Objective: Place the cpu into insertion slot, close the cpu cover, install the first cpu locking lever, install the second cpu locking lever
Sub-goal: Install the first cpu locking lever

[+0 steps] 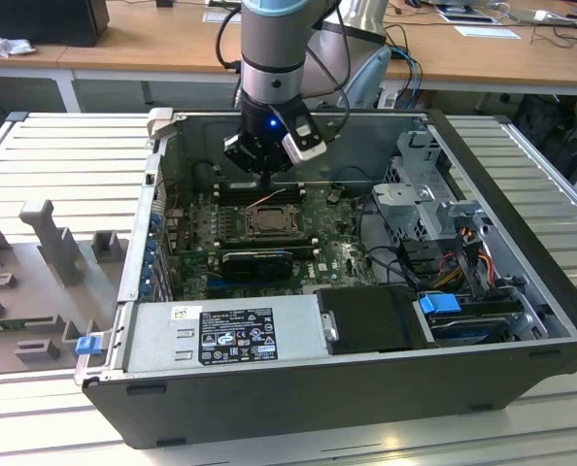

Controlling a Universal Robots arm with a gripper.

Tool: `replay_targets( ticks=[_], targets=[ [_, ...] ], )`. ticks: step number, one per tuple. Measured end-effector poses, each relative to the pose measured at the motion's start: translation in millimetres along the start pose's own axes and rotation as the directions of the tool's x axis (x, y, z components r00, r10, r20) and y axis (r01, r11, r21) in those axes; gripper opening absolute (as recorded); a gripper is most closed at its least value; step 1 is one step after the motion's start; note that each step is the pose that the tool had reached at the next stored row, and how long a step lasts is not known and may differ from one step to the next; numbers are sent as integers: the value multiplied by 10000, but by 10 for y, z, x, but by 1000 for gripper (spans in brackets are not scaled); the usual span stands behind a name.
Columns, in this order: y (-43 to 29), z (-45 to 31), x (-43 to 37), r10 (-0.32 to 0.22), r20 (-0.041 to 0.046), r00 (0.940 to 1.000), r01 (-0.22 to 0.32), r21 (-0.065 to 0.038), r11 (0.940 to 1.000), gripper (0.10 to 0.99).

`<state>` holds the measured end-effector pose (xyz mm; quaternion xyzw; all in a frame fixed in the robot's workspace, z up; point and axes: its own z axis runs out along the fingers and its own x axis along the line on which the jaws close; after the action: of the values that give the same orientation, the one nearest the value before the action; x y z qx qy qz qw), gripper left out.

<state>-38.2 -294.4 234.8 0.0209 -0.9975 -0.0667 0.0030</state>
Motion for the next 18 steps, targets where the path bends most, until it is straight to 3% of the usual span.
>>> replay_targets(
  ticks=[10,18],
  targets=[
    [16,139,-154,-429,-59,9991,429,3,9991,106],
    [-1,185,-191,-434,-59,9990,434,3,9991,106]
  ],
)
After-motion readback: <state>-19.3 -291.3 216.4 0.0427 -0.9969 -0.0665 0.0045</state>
